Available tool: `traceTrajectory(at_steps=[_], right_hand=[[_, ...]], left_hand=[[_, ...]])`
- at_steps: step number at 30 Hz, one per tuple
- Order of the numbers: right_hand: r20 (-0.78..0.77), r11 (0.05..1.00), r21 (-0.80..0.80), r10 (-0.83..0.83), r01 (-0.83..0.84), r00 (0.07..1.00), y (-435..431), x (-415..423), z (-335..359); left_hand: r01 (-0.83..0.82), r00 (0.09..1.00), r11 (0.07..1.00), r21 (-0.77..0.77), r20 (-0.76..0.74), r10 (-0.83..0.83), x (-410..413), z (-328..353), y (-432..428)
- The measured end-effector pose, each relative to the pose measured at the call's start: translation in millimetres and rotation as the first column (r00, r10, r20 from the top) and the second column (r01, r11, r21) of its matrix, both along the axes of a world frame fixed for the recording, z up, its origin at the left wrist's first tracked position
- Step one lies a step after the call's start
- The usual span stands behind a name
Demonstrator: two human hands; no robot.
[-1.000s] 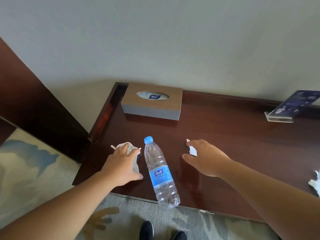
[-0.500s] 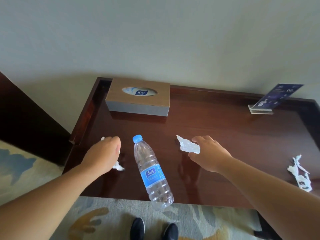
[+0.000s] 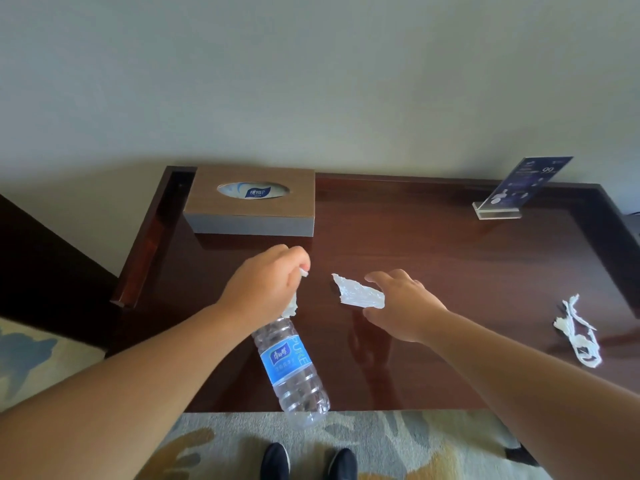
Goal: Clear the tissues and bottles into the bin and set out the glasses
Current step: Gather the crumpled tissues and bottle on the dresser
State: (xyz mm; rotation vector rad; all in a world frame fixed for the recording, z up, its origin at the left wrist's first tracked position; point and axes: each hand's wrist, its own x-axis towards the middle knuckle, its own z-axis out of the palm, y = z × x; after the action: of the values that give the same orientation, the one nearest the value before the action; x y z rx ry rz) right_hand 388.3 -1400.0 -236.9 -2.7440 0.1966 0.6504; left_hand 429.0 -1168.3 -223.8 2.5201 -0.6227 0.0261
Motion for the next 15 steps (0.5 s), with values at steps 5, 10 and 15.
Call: traceTrajectory(at_steps=[5,10,15], right_hand=[[-0.08,1.0,-0.028,0.01,-0.012,0.997,-8.1,0.9,-9.6],[-0.098,0.999,-0.021,0.048,-0.05,0.994,-7.5,8.4,-26.8],[-0.081,0.982,-0.069,0.173,-0.178,0.982,3.6,13.6,-44.8]], left_hand=[[0.048,0.998,0.996,0.071,-0.036,-0.046,-0.8,-6.3,-29.8],[-0.032,0.999,0.98,0.196,0.004,0.032,0.7,-13.0,-43.1],[-0.031,0.999,0.984,0.176,-0.031,0.037,3.1,-18.8,-39.7]])
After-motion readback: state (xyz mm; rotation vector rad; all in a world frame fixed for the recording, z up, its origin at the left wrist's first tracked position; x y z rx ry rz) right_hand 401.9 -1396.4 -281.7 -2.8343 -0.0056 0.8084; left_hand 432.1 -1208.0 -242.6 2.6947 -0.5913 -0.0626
